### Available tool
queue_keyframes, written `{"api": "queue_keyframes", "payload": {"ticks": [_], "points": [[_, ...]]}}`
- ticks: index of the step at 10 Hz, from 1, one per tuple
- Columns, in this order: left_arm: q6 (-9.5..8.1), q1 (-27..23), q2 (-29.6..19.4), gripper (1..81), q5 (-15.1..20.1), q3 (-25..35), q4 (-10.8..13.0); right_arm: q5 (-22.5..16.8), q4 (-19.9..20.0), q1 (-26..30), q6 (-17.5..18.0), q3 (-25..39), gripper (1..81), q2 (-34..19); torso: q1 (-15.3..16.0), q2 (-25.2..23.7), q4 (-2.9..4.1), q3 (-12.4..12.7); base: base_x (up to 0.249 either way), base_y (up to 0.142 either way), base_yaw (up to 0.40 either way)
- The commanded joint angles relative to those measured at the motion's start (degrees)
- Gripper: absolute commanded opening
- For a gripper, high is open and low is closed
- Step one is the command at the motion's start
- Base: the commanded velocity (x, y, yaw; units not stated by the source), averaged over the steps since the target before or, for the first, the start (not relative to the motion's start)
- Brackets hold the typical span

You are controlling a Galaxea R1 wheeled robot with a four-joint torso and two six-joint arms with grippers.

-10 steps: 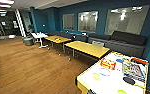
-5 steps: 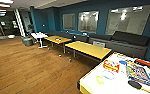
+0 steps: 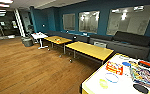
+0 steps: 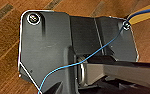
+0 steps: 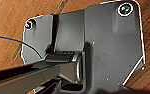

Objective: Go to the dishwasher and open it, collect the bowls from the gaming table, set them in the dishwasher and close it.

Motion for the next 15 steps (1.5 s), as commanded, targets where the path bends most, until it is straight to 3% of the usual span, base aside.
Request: {"api": "queue_keyframes", "payload": {"ticks": [1,8,15], "points": [[0.1,-2.3,0.2,81.1,3.0,0.3,-0.2,-3.3,0.0,2.5,0.0,0.2,81.1,0.0,0.0,0.0,0.0,0.0,0.124,0.065,0.0],[0.1,-2.3,0.2,81.1,3.0,0.4,-0.2,-3.3,-0.1,2.5,-0.2,0.1,81.1,0.1,0.0,0.0,0.0,0.0,0.124,0.065,0.0],[0.19,-2.3,0.1,81.1,3.0,0.4,0.0,-3.4,-0.1,2.7,-0.2,0.0,81.1,0.2,0.1,0.0,0.0,0.0,0.062,0.0,0.0]]}}
